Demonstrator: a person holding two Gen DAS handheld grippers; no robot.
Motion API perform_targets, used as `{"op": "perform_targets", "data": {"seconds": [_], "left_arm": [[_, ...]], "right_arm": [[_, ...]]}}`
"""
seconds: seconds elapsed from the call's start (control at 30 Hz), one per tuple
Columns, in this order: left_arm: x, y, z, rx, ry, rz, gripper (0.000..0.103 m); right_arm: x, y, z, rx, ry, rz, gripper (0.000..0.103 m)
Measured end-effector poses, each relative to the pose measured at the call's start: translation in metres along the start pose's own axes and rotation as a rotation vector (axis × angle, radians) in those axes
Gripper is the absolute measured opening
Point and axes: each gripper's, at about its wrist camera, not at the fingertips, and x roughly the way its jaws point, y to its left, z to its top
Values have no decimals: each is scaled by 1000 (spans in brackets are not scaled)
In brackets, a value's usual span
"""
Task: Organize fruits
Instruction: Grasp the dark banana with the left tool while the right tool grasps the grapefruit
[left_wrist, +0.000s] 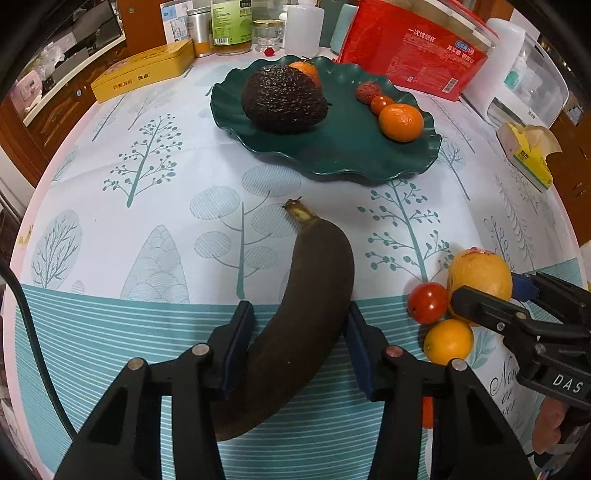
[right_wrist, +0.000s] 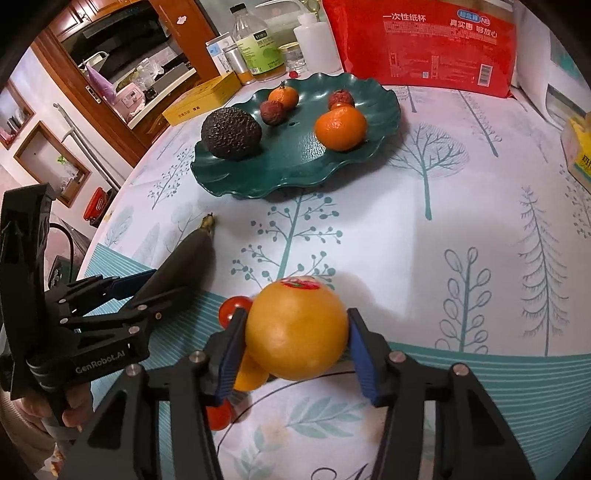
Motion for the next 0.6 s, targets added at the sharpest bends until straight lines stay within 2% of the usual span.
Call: {"op": "perform_targets", "data": {"seconds": [0.2, 0.4, 0.6], "left_arm": [[-3, -1, -4, -11, 4, 6, 39], [-12, 8, -14, -62, 19, -37, 32], [-23, 14, -25, -96, 30, -73, 30]], "right_arm": [[-2, 2, -2, 4, 3, -12, 52], [-8, 0, -9, 24, 11, -15, 52], [-20, 8, -18, 17, -5, -23, 51]]}}
